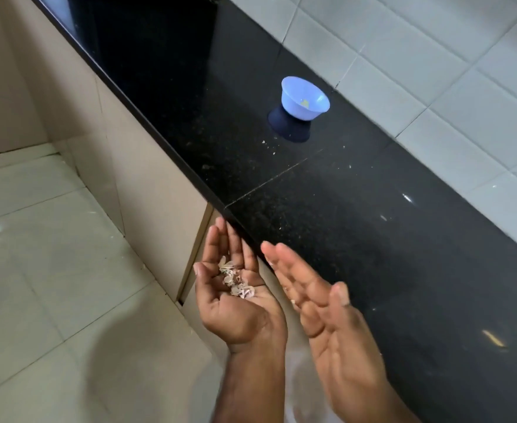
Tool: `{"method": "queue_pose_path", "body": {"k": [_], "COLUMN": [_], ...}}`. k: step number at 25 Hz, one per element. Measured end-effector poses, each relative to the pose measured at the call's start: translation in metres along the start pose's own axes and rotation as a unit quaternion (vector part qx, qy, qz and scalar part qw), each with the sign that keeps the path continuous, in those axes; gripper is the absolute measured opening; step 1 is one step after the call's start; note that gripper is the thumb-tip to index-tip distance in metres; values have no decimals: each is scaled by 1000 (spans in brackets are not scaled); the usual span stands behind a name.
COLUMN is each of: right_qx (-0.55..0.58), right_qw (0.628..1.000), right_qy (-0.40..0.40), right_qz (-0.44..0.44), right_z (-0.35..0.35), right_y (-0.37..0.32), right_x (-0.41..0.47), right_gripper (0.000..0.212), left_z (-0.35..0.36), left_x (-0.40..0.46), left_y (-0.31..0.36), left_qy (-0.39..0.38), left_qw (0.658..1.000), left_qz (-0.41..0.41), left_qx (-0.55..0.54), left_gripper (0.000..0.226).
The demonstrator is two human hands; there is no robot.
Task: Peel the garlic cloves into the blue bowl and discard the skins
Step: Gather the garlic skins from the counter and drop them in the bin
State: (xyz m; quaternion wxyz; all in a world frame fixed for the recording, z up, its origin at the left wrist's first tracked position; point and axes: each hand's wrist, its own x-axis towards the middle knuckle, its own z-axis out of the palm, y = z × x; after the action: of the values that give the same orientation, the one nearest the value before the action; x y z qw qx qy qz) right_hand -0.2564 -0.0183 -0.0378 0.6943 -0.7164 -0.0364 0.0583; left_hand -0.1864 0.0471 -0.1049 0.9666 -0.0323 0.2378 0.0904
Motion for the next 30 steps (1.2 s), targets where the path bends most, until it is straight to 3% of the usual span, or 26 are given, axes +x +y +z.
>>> {"method": "queue_pose_path", "body": {"k": [4,8,14,17,19,22,23,26,28,30], "right_qx": [166,265,267,256,261,264,263,253,221,160], "right_qw": [984,950,881,855,837,806,804,819,833,849], "right_qy": [69,159,339,374,392,440,445,417,397,371], "right_qz": [6,46,194,253,278,295,293,302,316,340], "right_z": [23,33,12,-4,-11,-18,-18,-13,-7,-3], "right_y": [47,105,217,284,330,386,403,444,463,494], "right_x": [-39,-96,-216,-278,-313,-345,-352,-360,-359,-364], "right_gripper": [75,76,67,60,54,42,42,35,42,56], "left_z": [-45,-115,-266,-355,-423,-510,-554,-633,-633,-610], "left_x": [-29,-63,-125,-148,-154,-143,-137,-131,-135,-133], "left_y": [33,53,35,16,5,-8,-14,-22,-26,-31], "left_qy": [2,80,145,175,186,169,191,207,170,123], "left_qw": [995,967,892,827,788,752,747,642,617,623], "left_qz": [-93,-177,-280,-317,-325,-331,-311,-296,-309,-341], "left_qx": [46,164,323,430,488,544,555,676,704,693], "left_gripper": [58,52,48,46,57,102,107,113,108,107]}}
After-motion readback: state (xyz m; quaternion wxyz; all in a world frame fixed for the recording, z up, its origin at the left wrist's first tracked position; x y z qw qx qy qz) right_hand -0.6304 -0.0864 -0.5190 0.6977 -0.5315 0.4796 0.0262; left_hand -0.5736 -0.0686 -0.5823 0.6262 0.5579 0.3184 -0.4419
